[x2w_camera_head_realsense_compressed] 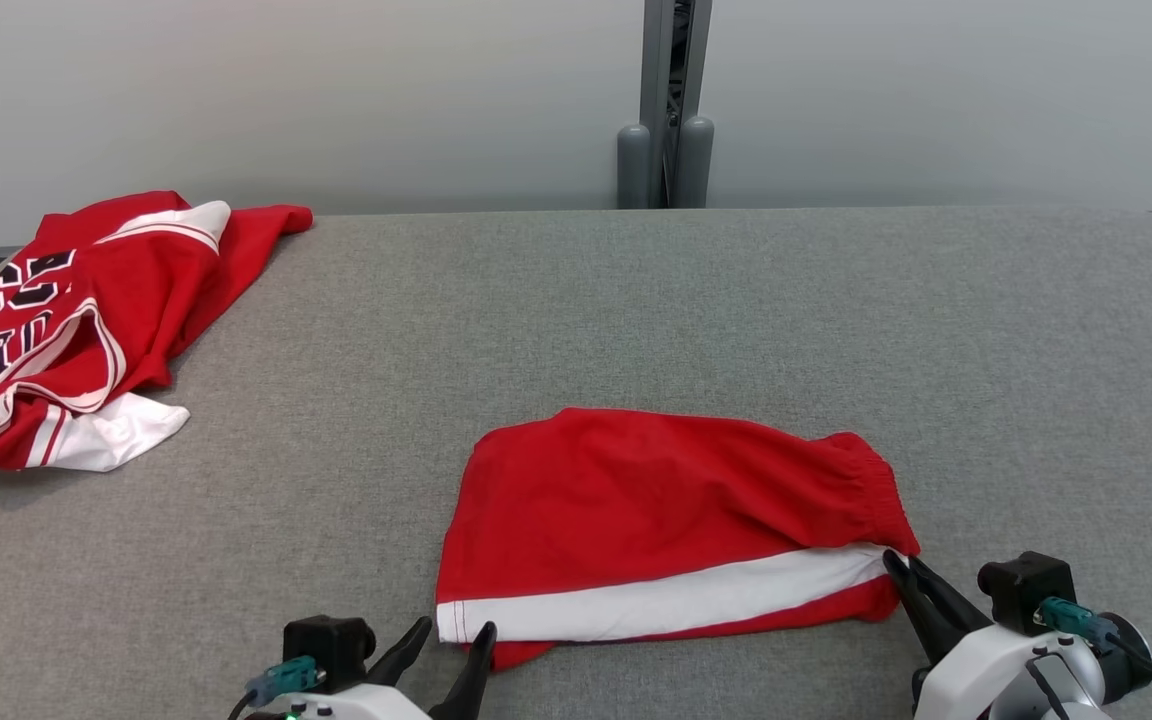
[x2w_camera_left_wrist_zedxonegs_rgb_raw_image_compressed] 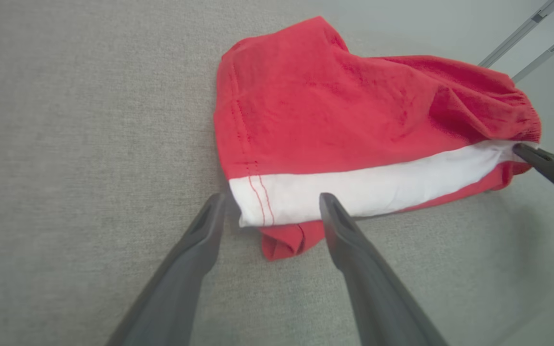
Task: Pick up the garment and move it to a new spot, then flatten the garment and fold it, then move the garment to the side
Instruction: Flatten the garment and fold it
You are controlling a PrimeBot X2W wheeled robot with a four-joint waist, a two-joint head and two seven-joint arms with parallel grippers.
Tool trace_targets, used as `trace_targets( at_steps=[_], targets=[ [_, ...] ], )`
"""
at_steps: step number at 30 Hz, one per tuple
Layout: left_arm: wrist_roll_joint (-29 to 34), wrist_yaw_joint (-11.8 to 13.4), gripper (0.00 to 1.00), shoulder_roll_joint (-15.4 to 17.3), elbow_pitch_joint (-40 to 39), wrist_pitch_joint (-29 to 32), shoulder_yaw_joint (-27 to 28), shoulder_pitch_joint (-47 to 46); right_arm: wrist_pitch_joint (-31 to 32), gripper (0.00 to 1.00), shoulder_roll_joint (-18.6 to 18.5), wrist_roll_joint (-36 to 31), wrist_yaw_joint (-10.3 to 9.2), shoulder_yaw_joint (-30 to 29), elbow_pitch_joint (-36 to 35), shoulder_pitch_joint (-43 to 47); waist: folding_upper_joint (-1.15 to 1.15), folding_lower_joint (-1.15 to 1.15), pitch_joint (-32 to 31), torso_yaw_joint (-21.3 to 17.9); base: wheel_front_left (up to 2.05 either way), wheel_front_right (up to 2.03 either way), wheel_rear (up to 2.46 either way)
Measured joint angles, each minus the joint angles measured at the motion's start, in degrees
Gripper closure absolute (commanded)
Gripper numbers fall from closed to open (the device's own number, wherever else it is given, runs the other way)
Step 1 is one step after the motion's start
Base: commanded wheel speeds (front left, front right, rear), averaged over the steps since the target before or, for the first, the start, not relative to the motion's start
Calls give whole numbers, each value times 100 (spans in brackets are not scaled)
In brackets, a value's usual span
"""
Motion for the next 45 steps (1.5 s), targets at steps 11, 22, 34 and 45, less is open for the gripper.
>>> trace_targets(
  at_steps=[11, 22, 34, 45],
  targets=[
    [-38, -122, 0, -178, 359, 0, -73, -302, -33, 100, 20, 1, 0, -11, 13, -64, 0, 0, 82, -37, 0, 0, 0],
    [79, -102, 45, -131, 214, -102, -169, -305, -52, 100, 24, 1, 0, -49, 41, -69, 0, 0, 100, -17, 0, 0, 0],
    [130, -105, 100, -136, 508, -48, -268, -437, -100, 100, 35, 3, 0, -11, 44, -148, 0, 0, 101, -60, 0, 0, 0],
    [-335, -358, 100, -160, -211, -514, 250, -576, -112, 100, -70, 1256, 0, -48, -727, -211, 0, 0, 24, -69, 0, 0, 0]
  ],
)
